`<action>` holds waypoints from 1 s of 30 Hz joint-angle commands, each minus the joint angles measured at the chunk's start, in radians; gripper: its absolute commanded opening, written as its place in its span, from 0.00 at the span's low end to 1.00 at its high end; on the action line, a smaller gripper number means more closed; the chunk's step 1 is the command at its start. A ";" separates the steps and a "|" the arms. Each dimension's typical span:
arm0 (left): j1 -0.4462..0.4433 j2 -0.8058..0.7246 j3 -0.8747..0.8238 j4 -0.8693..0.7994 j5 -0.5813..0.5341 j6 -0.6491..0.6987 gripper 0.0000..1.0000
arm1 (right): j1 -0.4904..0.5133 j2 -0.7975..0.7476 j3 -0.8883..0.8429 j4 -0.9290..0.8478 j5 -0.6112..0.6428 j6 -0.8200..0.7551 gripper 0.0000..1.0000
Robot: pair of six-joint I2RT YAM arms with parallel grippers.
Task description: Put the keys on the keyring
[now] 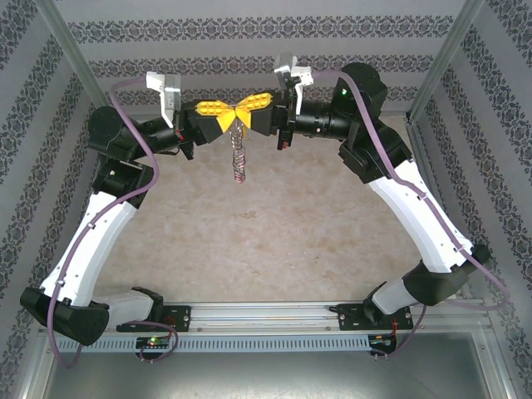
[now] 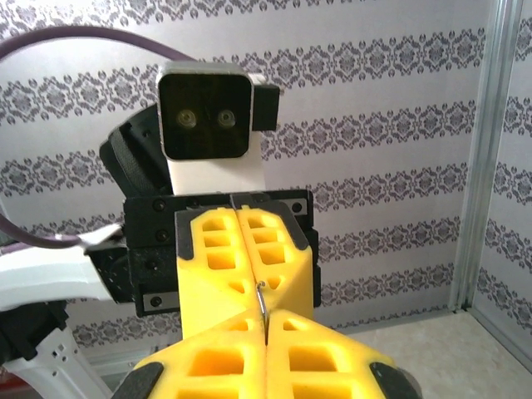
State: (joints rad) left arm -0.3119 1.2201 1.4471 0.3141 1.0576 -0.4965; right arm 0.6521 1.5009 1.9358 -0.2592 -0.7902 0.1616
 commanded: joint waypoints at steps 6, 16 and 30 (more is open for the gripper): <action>0.006 -0.048 0.128 -0.516 -0.038 0.364 0.25 | 0.006 -0.021 0.048 -0.137 0.043 -0.139 0.00; -0.004 -0.040 0.274 -1.054 -0.187 0.711 0.26 | 0.023 0.011 0.159 -0.487 0.116 -0.384 0.00; -0.104 -0.011 0.292 -1.192 -0.219 0.807 0.31 | 0.115 0.098 0.274 -0.814 0.229 -0.607 0.00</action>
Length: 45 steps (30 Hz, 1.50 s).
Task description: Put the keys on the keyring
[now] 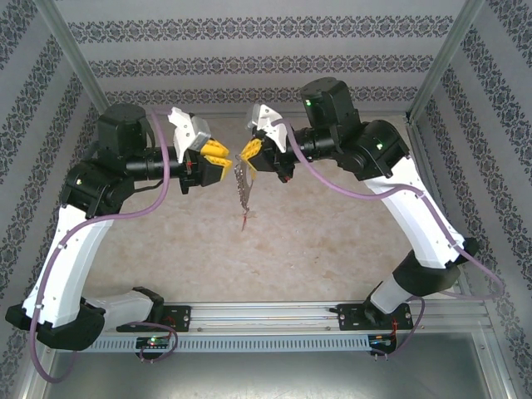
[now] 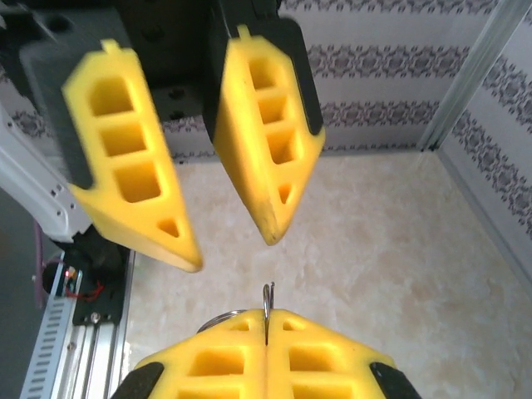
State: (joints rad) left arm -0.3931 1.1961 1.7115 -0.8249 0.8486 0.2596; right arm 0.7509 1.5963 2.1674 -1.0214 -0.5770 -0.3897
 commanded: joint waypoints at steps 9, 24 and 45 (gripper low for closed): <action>-0.052 0.064 0.062 -0.096 -0.064 0.097 0.31 | 0.028 0.008 0.039 -0.046 -0.004 -0.065 0.00; -0.053 0.084 0.049 -0.040 0.028 0.080 0.00 | 0.035 0.024 0.035 -0.039 -0.018 -0.067 0.00; 0.038 0.013 -0.077 0.206 0.153 -0.080 0.00 | -0.034 -0.087 -0.149 0.172 -0.033 0.094 0.34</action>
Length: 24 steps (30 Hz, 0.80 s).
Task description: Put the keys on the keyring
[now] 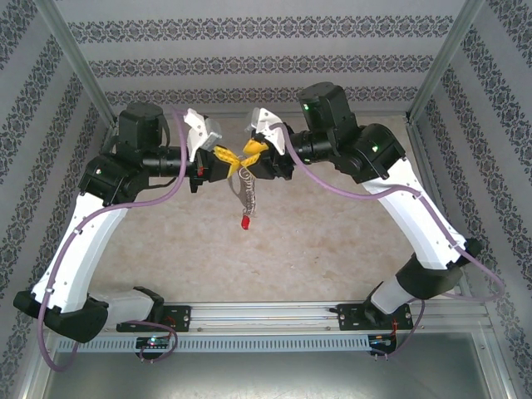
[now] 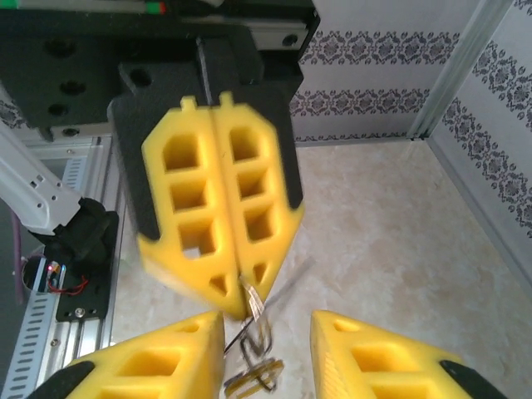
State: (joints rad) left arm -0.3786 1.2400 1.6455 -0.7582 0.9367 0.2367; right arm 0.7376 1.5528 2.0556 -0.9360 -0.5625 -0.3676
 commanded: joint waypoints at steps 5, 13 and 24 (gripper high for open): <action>0.056 -0.047 -0.051 0.262 0.113 -0.141 0.00 | -0.075 -0.114 -0.140 0.239 -0.097 0.184 0.34; 0.070 -0.052 -0.073 0.363 0.158 -0.210 0.00 | -0.109 -0.149 -0.191 0.368 -0.128 0.274 0.33; 0.071 -0.067 -0.125 0.509 0.178 -0.300 0.00 | -0.105 -0.112 -0.179 0.434 -0.263 0.370 0.35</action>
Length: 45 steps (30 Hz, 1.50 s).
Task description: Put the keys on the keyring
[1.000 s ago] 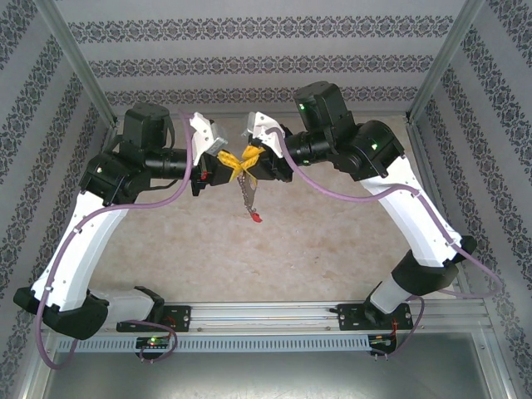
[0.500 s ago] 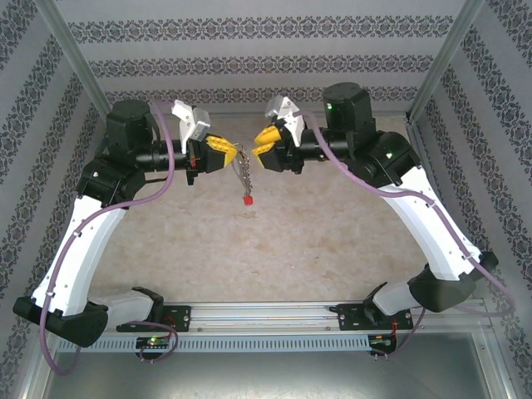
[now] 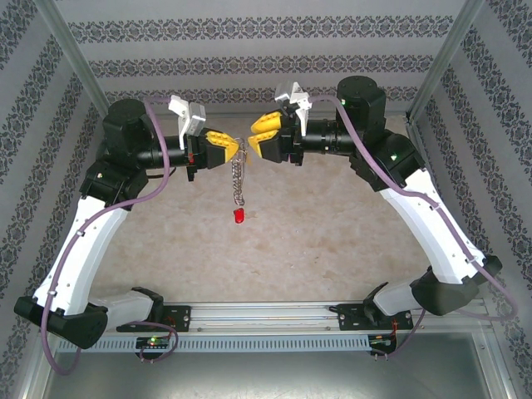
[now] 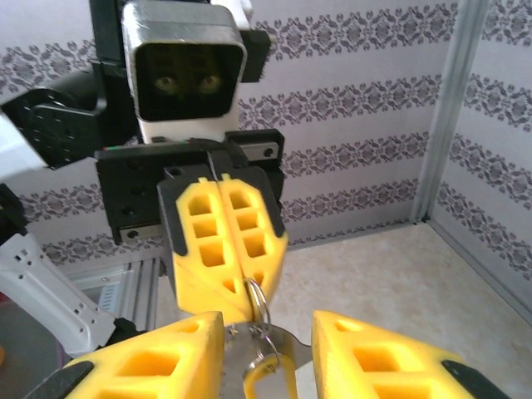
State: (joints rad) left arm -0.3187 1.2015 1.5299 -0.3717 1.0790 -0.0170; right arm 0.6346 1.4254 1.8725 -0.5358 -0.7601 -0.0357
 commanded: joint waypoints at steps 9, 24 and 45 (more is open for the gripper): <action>0.011 -0.034 -0.049 0.233 0.067 -0.131 0.00 | 0.002 0.042 0.013 0.013 -0.083 0.036 0.36; 0.011 -0.006 -0.029 0.214 0.084 -0.123 0.00 | 0.010 0.063 -0.003 0.059 -0.120 0.042 0.07; 0.012 -0.003 0.005 -0.022 -0.071 0.052 0.28 | 0.025 0.084 0.003 0.004 -0.062 -0.043 0.00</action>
State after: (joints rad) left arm -0.3008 1.2015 1.5070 -0.3111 1.0523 -0.0319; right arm 0.6395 1.4952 1.8473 -0.4927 -0.8459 -0.0029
